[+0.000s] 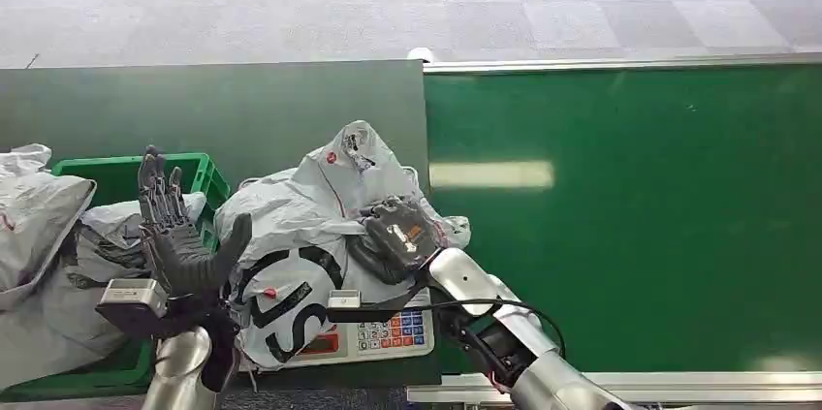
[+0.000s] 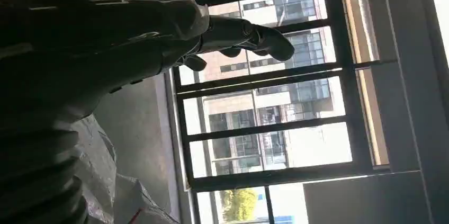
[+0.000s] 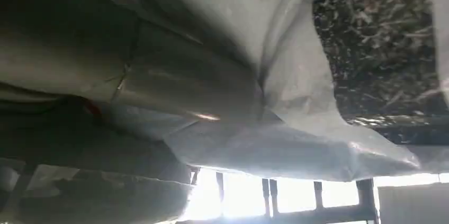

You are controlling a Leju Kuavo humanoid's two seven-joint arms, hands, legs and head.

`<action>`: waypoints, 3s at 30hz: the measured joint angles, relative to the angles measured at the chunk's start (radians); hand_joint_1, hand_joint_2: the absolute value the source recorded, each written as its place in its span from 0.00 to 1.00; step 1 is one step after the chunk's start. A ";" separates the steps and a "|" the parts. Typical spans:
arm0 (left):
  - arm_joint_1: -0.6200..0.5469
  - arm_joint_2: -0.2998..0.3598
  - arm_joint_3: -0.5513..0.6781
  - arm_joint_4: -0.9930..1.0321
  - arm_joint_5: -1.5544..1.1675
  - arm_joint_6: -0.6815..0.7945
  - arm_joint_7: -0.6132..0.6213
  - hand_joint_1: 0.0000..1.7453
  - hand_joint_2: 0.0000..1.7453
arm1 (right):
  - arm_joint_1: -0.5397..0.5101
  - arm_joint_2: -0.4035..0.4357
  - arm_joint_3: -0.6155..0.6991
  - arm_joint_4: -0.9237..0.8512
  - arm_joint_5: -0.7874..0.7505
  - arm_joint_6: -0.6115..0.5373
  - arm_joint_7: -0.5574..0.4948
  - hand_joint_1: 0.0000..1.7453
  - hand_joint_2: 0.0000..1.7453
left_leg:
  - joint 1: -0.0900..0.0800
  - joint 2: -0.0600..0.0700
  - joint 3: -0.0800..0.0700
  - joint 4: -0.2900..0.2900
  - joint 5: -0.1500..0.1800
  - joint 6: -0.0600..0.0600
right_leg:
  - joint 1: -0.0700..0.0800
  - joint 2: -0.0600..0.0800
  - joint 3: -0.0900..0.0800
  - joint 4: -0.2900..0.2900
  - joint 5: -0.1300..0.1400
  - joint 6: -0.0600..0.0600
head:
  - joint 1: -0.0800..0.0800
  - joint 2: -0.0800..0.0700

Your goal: Moved the parcel from conveyor to table for the left to box.

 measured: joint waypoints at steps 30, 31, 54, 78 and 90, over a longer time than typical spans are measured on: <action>0.052 -0.002 0.005 -0.020 0.000 -0.016 0.000 0.00 1.00 | 0.104 -0.056 -0.089 -0.238 -0.421 0.248 -0.130 0.00 0.00 | 0.000 0.000 0.000 0.000 0.000 0.000 | 0.000 0.000 0.000 0.000 0.000 0.000 | 0.000 0.000; 0.049 -0.003 0.005 -0.019 0.000 -0.016 0.000 0.00 1.00 | 0.125 -0.070 -0.117 -0.305 -0.501 0.305 -0.144 0.00 0.00 | 0.000 0.000 0.000 0.000 0.000 0.000 | 0.000 0.000 -0.001 0.000 0.000 0.000 | 0.000 0.000; 0.047 -0.010 0.023 -0.016 -0.028 -0.056 0.000 0.00 1.00 | 0.284 -0.108 -0.306 -0.559 -0.873 0.516 -0.271 0.00 1.00 | 0.000 0.000 0.000 0.000 0.000 0.000 | 0.000 0.000 0.000 0.000 0.000 0.000 | 0.000 0.000; 0.040 0.010 -0.122 0.060 -0.366 -0.291 0.157 0.00 1.00 | 0.392 -0.021 -0.570 -0.541 -0.972 0.543 -0.245 0.00 1.00 | 0.000 0.000 0.000 0.000 0.000 0.000 | 0.000 0.000 0.000 0.000 0.000 0.000 | 0.000 0.000; 0.040 0.018 -0.135 0.072 -0.378 -0.296 0.165 0.00 1.00 | 0.397 -0.008 -0.578 -0.510 -0.970 0.543 -0.239 0.00 1.00 | 0.000 0.000 0.000 0.000 0.000 0.000 | 0.000 0.000 0.000 0.000 0.000 0.000 | 0.000 0.000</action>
